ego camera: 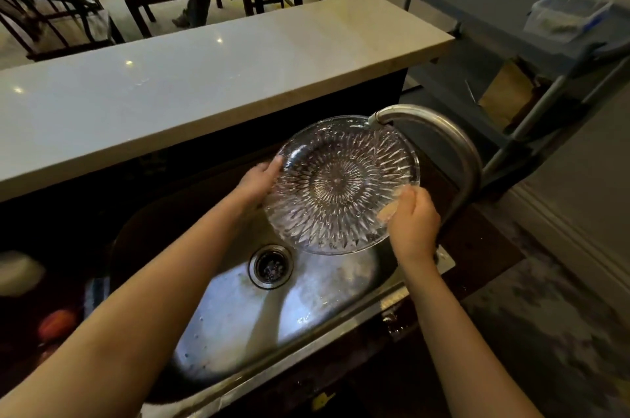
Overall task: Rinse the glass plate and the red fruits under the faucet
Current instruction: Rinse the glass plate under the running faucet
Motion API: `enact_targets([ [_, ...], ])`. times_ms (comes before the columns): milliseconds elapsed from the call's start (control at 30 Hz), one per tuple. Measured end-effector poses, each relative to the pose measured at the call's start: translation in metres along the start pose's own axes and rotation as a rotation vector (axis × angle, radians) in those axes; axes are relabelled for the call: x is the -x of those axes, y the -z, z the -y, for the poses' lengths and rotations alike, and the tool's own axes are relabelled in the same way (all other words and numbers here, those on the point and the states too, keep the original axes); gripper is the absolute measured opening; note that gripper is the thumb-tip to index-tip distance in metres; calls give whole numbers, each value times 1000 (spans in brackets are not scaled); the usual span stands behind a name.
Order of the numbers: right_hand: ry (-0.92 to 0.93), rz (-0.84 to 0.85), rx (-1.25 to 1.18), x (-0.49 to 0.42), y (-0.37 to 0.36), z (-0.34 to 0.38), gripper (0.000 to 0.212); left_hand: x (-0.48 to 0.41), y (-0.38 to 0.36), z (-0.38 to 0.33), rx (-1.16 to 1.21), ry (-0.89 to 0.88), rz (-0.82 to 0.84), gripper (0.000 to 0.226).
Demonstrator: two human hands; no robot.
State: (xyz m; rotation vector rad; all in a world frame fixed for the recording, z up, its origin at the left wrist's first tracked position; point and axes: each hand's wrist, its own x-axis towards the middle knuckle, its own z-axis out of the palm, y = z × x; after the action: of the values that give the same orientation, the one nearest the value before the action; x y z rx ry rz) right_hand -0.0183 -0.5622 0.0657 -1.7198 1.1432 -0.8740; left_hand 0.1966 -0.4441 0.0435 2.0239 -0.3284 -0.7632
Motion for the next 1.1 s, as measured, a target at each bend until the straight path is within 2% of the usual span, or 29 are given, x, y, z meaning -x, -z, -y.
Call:
enact_targets([
  [67,-20,66,6,-3,-6,-5,23,14,13,9,494,104,265,34],
  [133,-35,143,20,-7,-12,-11,24,25,22,15,801,148,338,28],
  [200,-41,213,74,-12,-17,-16,21,33,27,16,923,131,343,33],
  [267,-29,249,179,-16,-23,-21,21,41,28,12,953,88,323,35],
  [367,75,313,337,-19,-36,-22,56,51,27,0,942,34,258,35],
  [433,180,371,433,-26,-48,-21,66,58,21,-7,915,23,223,33],
  [533,193,444,552,-43,-65,-21,64,68,4,-17,904,-14,188,27],
  [633,239,473,553,-46,-81,-15,66,73,-8,-26,870,-90,175,22],
  [800,627,594,334,5,-107,10,62,75,-23,-39,885,-108,120,34],
  [867,704,587,336,-1,-106,8,57,76,-22,-38,906,-104,115,37],
  [900,678,556,380,-12,-102,2,56,76,-19,-36,907,-97,117,37],
  [967,501,508,476,-36,-89,-15,57,74,-12,-29,925,-80,119,32],
  [1033,365,533,502,-45,-80,-26,59,74,-8,-24,951,-58,111,25],
  [1100,442,600,492,-25,-82,-24,61,73,-7,-21,963,-35,95,22],
])
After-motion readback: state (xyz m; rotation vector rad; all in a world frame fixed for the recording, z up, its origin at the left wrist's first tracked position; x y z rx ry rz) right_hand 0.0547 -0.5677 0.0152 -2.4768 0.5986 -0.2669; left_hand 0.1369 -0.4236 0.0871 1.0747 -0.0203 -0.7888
